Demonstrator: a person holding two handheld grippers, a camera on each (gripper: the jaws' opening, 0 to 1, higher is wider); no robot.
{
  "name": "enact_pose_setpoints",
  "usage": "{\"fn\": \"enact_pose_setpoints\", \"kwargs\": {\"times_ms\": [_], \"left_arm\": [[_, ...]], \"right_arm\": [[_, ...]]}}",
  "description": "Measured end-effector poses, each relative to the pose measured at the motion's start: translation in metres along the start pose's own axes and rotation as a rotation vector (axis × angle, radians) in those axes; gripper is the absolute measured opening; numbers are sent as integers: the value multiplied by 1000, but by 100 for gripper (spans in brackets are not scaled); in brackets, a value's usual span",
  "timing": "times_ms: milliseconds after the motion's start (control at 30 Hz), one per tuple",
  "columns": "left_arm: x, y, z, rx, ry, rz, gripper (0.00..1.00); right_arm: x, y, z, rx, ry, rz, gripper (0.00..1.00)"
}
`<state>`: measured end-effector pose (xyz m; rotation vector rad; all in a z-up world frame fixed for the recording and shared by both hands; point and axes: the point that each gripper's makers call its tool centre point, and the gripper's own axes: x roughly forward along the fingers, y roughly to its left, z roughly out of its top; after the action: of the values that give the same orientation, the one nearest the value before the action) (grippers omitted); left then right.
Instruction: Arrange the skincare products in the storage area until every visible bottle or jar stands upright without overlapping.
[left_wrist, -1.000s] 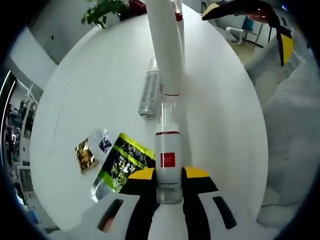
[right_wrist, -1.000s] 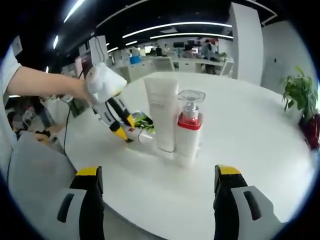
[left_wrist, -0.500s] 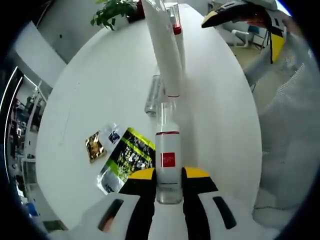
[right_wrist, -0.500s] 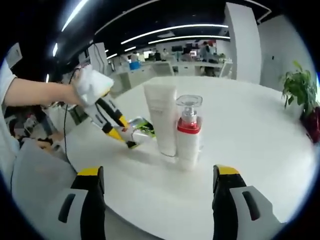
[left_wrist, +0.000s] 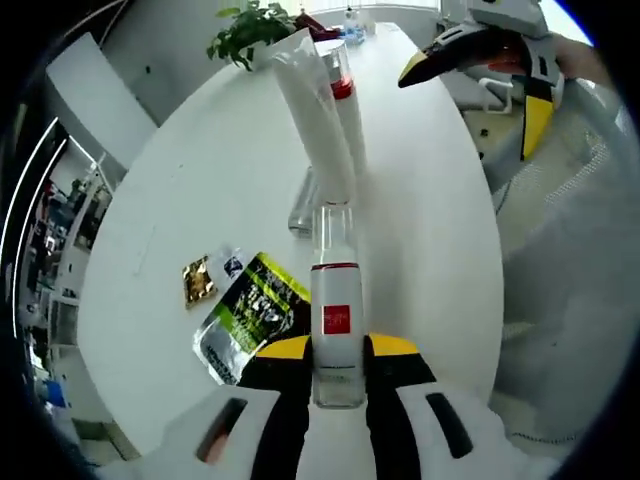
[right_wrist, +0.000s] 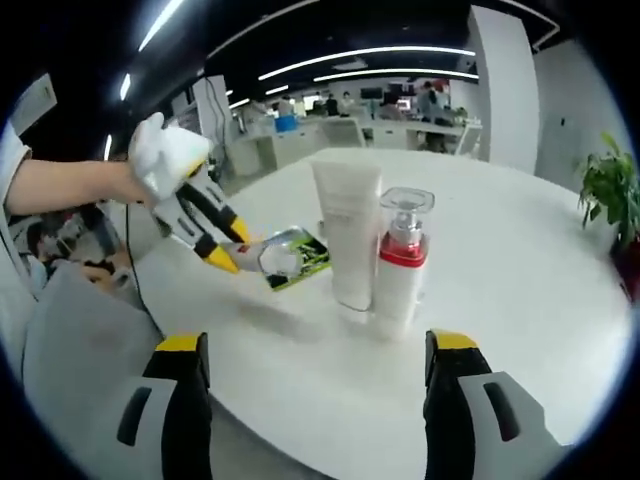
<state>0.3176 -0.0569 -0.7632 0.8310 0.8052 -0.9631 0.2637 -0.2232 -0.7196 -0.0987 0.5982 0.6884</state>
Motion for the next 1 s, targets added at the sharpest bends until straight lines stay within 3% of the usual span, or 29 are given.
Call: {"fn": "enact_pose_setpoints", "kwargs": {"times_ms": [667, 833, 1000], "left_arm": [[-41, -30, -3, -162, -113, 79, 25], [-56, -30, 3, -197, -152, 119, 25], [-74, -33, 8, -270, -208, 177, 25]], "right_arm": [[2, 18, 1, 55, -1, 89, 86], [2, 32, 13, 76, -40, 132, 85], [1, 52, 33, 194, -135, 199, 85]]}}
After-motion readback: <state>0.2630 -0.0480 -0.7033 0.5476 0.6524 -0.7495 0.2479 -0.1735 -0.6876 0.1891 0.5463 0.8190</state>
